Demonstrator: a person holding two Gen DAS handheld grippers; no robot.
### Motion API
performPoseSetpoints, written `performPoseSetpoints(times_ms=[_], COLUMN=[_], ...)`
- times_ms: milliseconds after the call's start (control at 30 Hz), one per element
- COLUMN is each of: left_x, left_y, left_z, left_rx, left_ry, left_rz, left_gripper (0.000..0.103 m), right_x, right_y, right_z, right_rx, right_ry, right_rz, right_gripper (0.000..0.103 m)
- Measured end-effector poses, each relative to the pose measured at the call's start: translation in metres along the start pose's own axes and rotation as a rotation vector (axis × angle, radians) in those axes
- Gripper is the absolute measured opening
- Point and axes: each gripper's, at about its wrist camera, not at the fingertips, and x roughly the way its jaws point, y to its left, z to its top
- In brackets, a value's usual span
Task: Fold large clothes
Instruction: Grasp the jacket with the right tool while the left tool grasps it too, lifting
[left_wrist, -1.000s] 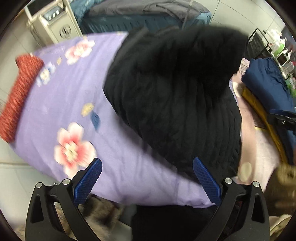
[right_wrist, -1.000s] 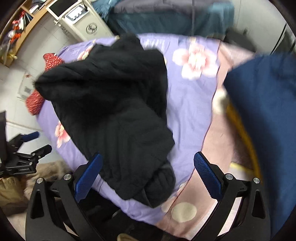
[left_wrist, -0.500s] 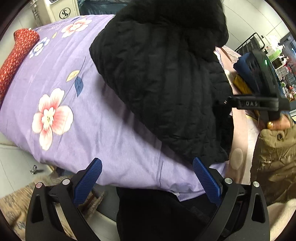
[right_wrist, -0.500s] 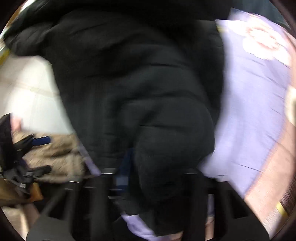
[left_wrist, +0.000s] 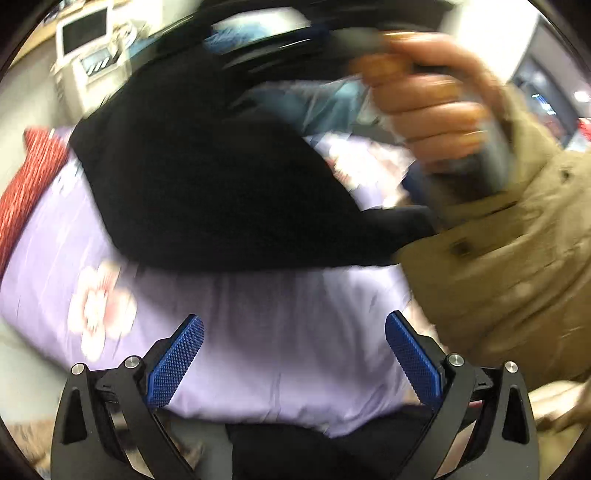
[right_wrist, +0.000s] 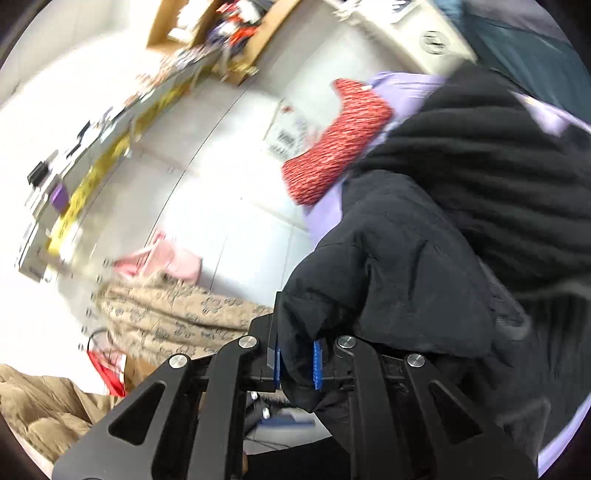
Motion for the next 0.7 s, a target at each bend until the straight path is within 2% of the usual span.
performPoseSetpoints(times_ms=[100, 133, 167, 233, 333, 367, 400, 467, 500, 533, 567, 600, 633, 700], left_x=[0.004, 0.012, 0.015, 0.023, 0.014, 0.010, -0.002, -0.024, -0.033, -0.052, -0.063, -0.077, -0.094, -0.133], left_y=[0.003, 0.013, 0.019, 0.037, 0.051, 0.052, 0.052, 0.050, 0.047, 0.043, 0.042, 0.043, 0.047, 0.055], left_z=[0.021, 0.030, 0.034, 0.045, 0.058, 0.061, 0.068, 0.085, 0.093, 0.110, 0.118, 0.128, 0.139, 0.157], left_rx=[-0.068, -0.145, -0.188, -0.319, -0.456, -0.471, -0.478, -0.448, -0.418, -0.350, -0.312, -0.279, -0.250, -0.195], left_ry=[-0.038, -0.035, -0.034, -0.042, -0.137, -0.155, -0.219, -0.321, -0.351, -0.386, -0.408, -0.435, -0.457, -0.496], left_rz=[-0.035, -0.079, -0.089, -0.074, -0.055, -0.043, -0.013, 0.036, 0.056, 0.142, 0.180, 0.202, 0.206, 0.178], left_gripper=[0.097, 0.097, 0.097, 0.097, 0.096, 0.096, 0.095, 0.078, 0.064, 0.048, 0.040, 0.024, 0.015, 0.011], right_x=[0.022, 0.018, 0.021, 0.021, 0.012, 0.007, 0.000, -0.023, -0.032, -0.052, -0.068, -0.095, -0.118, -0.156], right_y=[0.028, 0.041, 0.049, 0.062, 0.087, 0.104, 0.109, 0.136, 0.142, 0.153, 0.161, 0.172, 0.180, 0.194], right_z=[0.025, 0.032, 0.040, 0.055, 0.070, 0.081, 0.088, 0.107, 0.113, 0.121, 0.126, 0.130, 0.130, 0.126], right_rx=[-0.037, -0.061, -0.083, -0.086, -0.103, -0.131, -0.146, -0.184, -0.191, -0.199, -0.200, -0.206, -0.220, -0.246], right_ry=[0.094, 0.116, 0.139, 0.168, 0.154, 0.133, 0.115, 0.028, -0.007, -0.078, -0.134, -0.216, -0.277, -0.373], right_rz=[0.067, 0.074, 0.083, 0.113, 0.118, 0.122, 0.127, 0.159, 0.173, 0.203, 0.228, 0.257, 0.261, 0.259], right_gripper=[0.013, 0.013, 0.013, 0.013, 0.013, 0.013, 0.013, 0.012, 0.012, 0.012, 0.012, 0.012, 0.012, 0.012])
